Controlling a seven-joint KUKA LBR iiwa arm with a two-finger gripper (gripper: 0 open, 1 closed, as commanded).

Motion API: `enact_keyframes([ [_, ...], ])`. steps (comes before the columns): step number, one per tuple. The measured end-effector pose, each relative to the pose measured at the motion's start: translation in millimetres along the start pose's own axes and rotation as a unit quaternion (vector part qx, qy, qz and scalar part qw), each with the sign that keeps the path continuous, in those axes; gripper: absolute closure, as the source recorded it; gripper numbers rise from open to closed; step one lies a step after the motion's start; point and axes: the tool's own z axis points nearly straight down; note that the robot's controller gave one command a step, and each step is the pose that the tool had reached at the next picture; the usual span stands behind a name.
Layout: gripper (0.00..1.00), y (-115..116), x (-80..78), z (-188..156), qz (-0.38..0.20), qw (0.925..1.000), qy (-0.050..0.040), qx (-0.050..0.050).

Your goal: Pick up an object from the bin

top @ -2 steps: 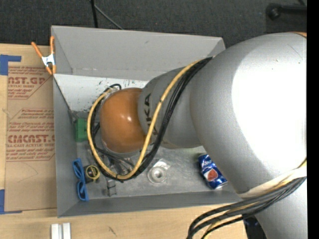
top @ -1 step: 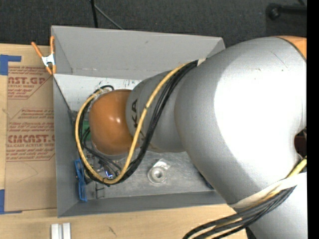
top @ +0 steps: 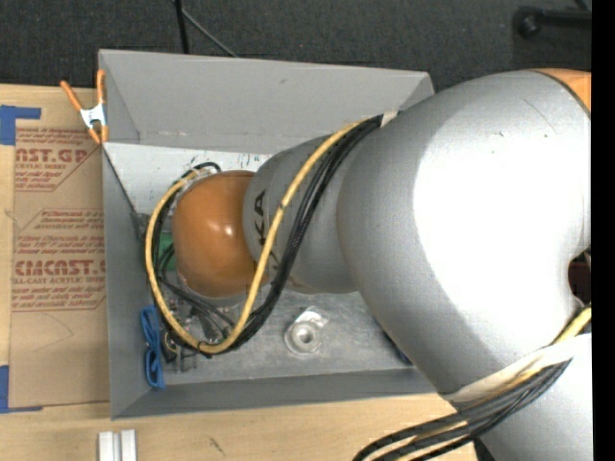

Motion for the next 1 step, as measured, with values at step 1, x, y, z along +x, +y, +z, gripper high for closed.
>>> enact_keyframes([
  [1,1.00,1.1,-2.3,-95.5,0.000,1.0000,-0.0027,0.000],
])
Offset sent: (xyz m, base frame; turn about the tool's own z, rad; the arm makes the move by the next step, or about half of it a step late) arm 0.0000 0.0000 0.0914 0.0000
